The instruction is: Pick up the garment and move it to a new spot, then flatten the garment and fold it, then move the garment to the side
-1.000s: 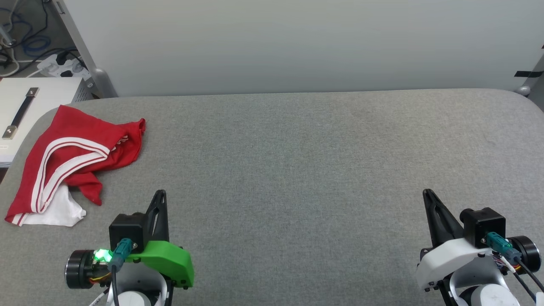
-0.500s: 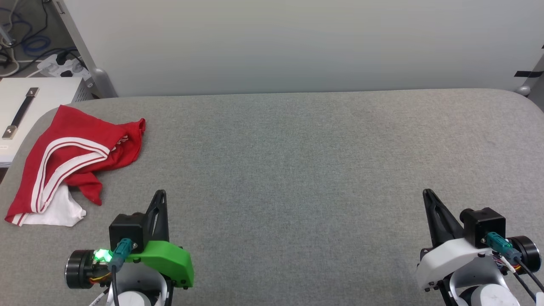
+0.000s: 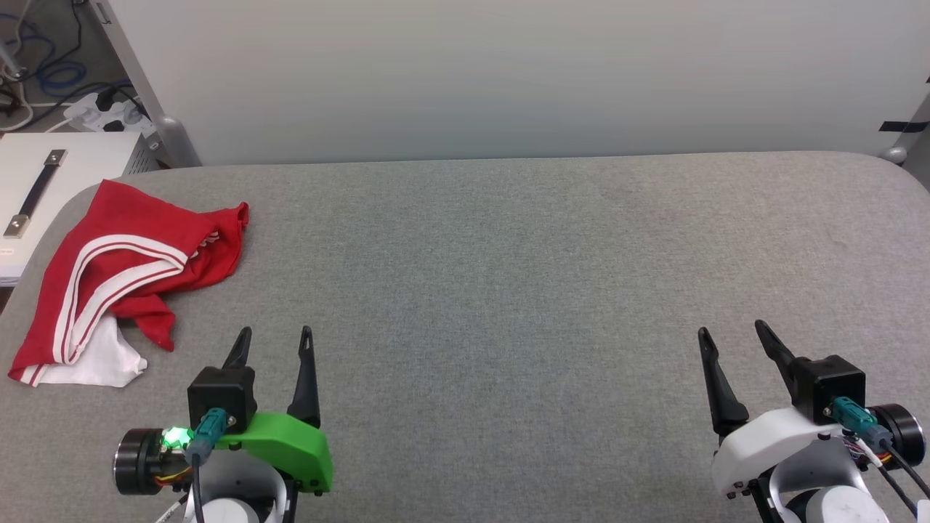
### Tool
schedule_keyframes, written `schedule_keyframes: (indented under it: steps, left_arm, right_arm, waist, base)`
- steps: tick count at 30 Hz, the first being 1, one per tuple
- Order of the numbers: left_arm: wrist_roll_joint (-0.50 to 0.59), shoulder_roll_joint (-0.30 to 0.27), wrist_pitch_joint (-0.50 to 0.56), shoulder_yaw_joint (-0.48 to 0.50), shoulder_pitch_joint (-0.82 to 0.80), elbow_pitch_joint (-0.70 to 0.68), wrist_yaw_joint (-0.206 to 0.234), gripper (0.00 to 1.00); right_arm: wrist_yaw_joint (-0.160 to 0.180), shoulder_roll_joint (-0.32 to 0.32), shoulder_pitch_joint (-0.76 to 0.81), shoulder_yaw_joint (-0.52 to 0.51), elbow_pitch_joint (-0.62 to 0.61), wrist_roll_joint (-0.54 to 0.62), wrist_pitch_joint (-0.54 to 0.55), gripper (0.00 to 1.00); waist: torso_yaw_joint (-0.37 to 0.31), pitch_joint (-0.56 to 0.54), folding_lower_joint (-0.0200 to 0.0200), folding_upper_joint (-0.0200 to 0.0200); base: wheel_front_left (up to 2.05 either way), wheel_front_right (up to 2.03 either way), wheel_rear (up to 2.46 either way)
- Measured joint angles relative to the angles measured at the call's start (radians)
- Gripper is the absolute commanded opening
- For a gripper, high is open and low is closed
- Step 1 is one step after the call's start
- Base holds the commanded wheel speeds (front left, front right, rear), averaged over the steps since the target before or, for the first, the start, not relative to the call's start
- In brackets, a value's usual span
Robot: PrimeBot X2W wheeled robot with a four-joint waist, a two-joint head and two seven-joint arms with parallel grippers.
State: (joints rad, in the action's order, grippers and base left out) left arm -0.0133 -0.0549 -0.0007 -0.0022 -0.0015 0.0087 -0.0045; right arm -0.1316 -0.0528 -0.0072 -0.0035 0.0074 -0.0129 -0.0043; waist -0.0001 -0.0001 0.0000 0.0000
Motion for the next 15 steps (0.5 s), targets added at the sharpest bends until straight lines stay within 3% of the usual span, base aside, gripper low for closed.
schedule_keyframes:
  steps: [15]
  left_arm:
    - [-0.023, 0.000, -0.031, -0.010, 0.000, 0.029, 0.000, 1.00]
  right_arm:
    - [0.000, 0.000, 0.000, -0.012, 0.019, -0.018, -0.030, 1.00]
  waist:
    - [0.001, 0.001, 0.0000, 0.0000]
  base:
    - [0.00, 0.00, 0.00]
